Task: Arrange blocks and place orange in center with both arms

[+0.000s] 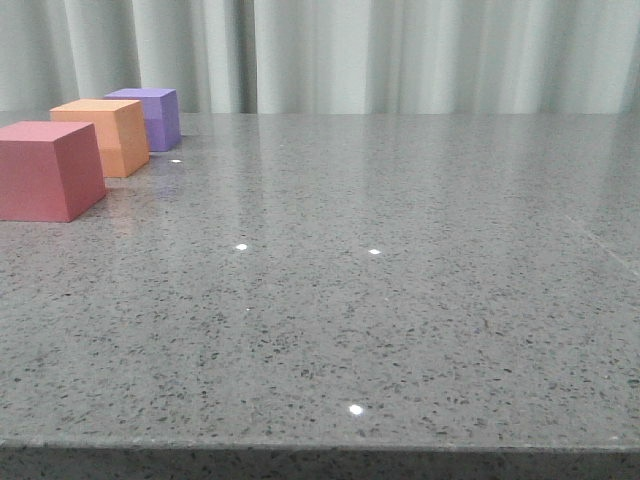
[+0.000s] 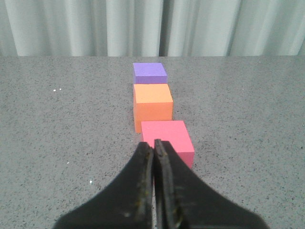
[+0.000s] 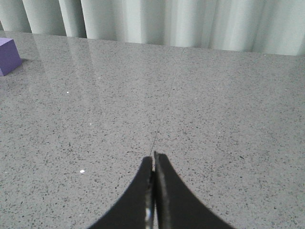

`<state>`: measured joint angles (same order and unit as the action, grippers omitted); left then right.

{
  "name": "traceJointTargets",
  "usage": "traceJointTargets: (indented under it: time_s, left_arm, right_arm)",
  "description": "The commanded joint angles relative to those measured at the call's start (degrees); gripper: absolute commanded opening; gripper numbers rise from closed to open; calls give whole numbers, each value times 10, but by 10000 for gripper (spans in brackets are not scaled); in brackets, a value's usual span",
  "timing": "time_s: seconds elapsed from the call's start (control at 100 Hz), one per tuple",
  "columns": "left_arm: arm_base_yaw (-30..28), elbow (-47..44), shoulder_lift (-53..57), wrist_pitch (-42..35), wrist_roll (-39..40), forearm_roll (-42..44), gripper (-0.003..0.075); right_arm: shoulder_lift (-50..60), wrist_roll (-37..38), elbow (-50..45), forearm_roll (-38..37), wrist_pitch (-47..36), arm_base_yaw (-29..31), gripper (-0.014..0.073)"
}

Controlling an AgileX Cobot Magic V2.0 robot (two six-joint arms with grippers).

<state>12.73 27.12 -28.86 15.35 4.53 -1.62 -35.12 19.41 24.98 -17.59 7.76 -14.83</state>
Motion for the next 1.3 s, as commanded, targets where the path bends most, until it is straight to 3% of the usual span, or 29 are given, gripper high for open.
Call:
traceJointTargets:
  time_s: [0.0, 0.26, 0.85, 1.289]
  left_arm:
    - [-2, 10, 1, -58, 0, 10, -20]
    - [-39, -84, 63, -158, 0, 16, -20]
    - [-83, -298, 314, -161, 0, 44, -20]
    - [-83, -297, 310, -154, 0, 50, -20]
  right_arm:
    - [2, -1, 15, -10, -43, 3, -111]
    - [2, -1, 15, -10, -43, 3, -111]
    - [2, -1, 15, -10, -43, 3, -111]
    - [0, -1, 15, -10, -43, 3, -111]
